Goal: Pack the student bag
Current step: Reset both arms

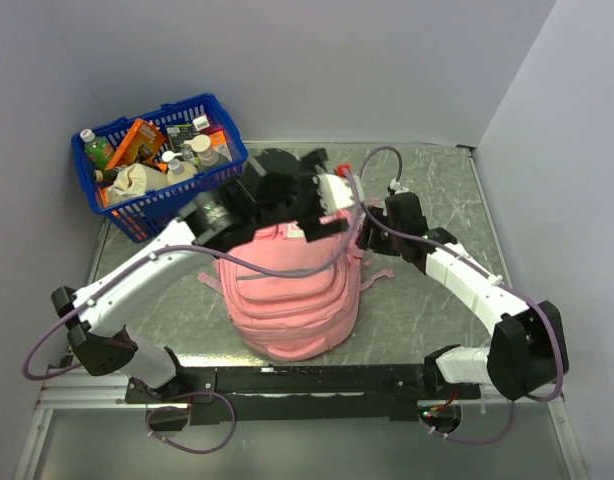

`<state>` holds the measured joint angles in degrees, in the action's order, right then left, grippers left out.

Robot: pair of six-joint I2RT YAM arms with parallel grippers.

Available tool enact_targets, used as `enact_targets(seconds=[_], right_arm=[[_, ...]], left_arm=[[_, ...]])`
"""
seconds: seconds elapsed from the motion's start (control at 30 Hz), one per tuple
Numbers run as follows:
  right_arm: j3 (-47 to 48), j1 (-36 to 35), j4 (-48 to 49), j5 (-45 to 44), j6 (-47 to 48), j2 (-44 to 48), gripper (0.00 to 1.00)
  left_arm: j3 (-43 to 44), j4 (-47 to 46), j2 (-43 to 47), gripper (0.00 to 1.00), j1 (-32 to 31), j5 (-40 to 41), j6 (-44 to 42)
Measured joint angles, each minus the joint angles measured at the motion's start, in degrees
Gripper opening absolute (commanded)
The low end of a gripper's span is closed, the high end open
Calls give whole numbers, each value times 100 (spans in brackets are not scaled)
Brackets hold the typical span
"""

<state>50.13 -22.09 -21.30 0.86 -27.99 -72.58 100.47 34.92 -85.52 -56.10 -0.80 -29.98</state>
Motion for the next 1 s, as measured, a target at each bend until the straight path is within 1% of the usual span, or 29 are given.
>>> enact_targets(seconds=[0.03, 0.07, 0.2, 0.33, 0.43, 0.53, 0.6, 0.67, 0.77, 0.9, 1.0], right_arm=[[140, 11, 33, 28, 28, -90, 97], [212, 11, 59, 50, 50, -109, 100], [249, 11, -63, 59, 136, 205, 100], [393, 13, -365, 131, 219, 619, 100], [463, 22, -457, 216, 260, 863, 100], [470, 61, -667, 267, 317, 1071, 100], [496, 76, -822, 304, 343, 1154, 100], [496, 76, -920, 330, 348, 1276, 100], [444, 76, -968, 337, 352, 1591, 100], [310, 76, -1005, 332, 367, 1976, 100], [229, 76, -1029, 326, 365, 2046, 100]], left_arm=[[48, 116, 57, 96, 138, 0, -31], [90, 286, 127, 97, 304, 0, -44], [103, 846, 420, 96, 1106, 63, 48], [20, 975, 656, 96, 1746, 238, 463], [20, 1058, 761, 96, 2284, 83, 942], [-50, 1034, 809, 96, 2988, -175, 1434], [-431, 881, 970, 96, 3480, -361, 1639], [-1224, 671, 1344, 97, 4019, -531, 1853], [-2441, 476, 1963, 97, 4551, -723, 2017], [-3790, 116, 2708, 97, 4868, -964, 2129], [-4323, -168, 2946, 97, 4918, -1102, 2269]])
